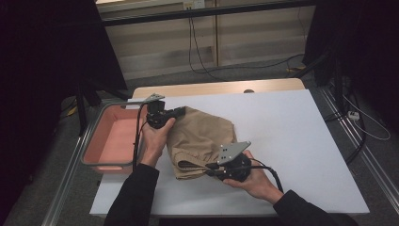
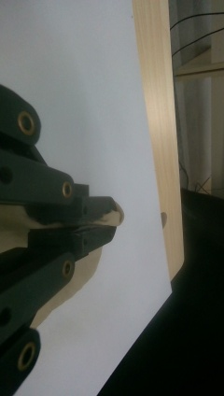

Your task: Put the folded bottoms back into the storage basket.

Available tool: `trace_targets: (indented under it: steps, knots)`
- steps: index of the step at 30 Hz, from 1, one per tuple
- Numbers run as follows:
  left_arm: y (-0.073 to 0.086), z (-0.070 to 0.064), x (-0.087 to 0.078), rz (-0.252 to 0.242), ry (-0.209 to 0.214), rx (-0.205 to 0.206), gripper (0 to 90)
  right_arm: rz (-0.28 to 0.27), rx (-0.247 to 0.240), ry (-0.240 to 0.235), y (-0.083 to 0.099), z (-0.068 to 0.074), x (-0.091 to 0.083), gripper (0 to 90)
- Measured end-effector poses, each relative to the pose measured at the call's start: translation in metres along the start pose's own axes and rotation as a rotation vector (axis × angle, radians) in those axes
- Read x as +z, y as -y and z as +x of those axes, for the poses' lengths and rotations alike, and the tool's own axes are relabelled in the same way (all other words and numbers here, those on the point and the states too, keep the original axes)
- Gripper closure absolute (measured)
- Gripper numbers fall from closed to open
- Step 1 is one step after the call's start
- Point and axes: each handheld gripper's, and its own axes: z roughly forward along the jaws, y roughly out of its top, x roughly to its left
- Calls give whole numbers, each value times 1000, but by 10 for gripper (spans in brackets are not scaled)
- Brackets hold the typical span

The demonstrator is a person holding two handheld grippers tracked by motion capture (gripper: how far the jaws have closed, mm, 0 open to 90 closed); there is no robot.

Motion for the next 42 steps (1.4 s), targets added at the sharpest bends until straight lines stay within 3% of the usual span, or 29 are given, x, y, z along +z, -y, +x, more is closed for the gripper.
trace_targets:
  steps: [13,30,34,40,42]
  knots:
    - [-11,1,-13,-25,6,10,871,-24,-22,13,-12,0,-3,791]
    - [-33,8,-47,-80,-23,28,871,-69,-51,6,-35,-3,3,792]
    - [-38,11,-55,-87,-42,48,871,-87,-60,0,-45,-3,8,792]
    - [-41,20,-66,-107,-62,34,871,-101,-67,-6,-54,-4,17,792]
    - [-42,21,-72,-113,-45,20,871,-105,-65,-9,-56,-4,20,792]
